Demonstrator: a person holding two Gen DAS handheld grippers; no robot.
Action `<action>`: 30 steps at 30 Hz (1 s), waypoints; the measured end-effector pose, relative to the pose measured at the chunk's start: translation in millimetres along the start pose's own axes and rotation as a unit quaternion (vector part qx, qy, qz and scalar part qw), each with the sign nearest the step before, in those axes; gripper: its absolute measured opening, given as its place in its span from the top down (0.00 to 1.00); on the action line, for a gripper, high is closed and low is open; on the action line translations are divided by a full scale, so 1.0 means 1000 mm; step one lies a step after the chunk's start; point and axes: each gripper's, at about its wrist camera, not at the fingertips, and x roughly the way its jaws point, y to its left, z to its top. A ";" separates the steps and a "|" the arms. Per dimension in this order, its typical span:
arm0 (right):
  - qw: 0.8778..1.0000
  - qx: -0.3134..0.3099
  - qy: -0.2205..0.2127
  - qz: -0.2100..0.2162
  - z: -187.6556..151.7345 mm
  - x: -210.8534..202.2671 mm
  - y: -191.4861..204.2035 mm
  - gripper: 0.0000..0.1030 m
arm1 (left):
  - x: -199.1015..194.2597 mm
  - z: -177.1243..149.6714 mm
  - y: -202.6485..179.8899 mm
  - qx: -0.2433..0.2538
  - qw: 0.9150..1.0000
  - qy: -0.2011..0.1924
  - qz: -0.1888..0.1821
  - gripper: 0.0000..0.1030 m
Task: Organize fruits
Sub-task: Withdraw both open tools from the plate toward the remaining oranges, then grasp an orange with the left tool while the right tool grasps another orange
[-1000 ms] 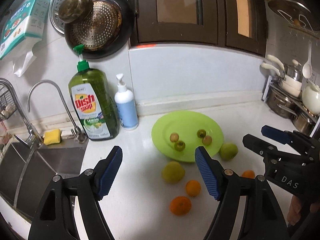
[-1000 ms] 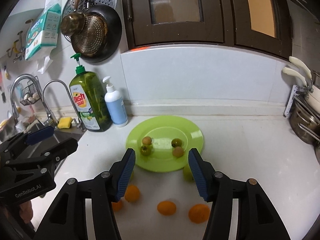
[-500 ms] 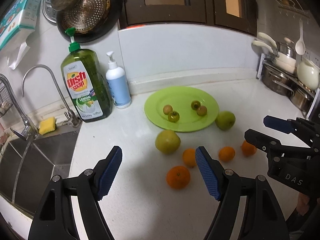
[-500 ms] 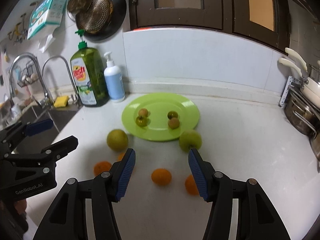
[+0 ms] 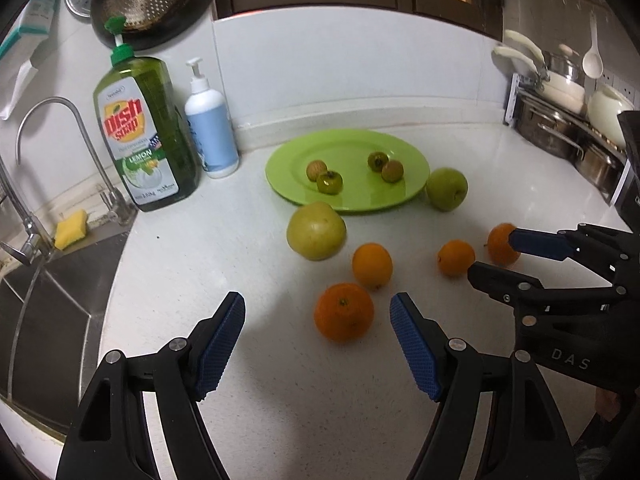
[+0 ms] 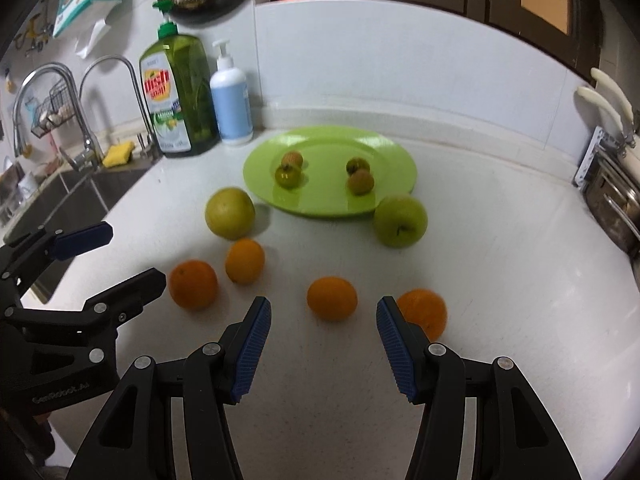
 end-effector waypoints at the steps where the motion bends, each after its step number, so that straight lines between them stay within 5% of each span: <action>1: 1.000 0.000 0.004 0.000 -0.001 0.003 0.000 0.46 | 0.002 -0.001 -0.001 0.002 1.000 0.002 0.000 0.28; 30: 0.999 -0.003 0.042 0.000 0.002 0.051 -0.003 0.58 | 0.046 -0.007 -0.008 0.001 0.998 0.051 -0.034 0.54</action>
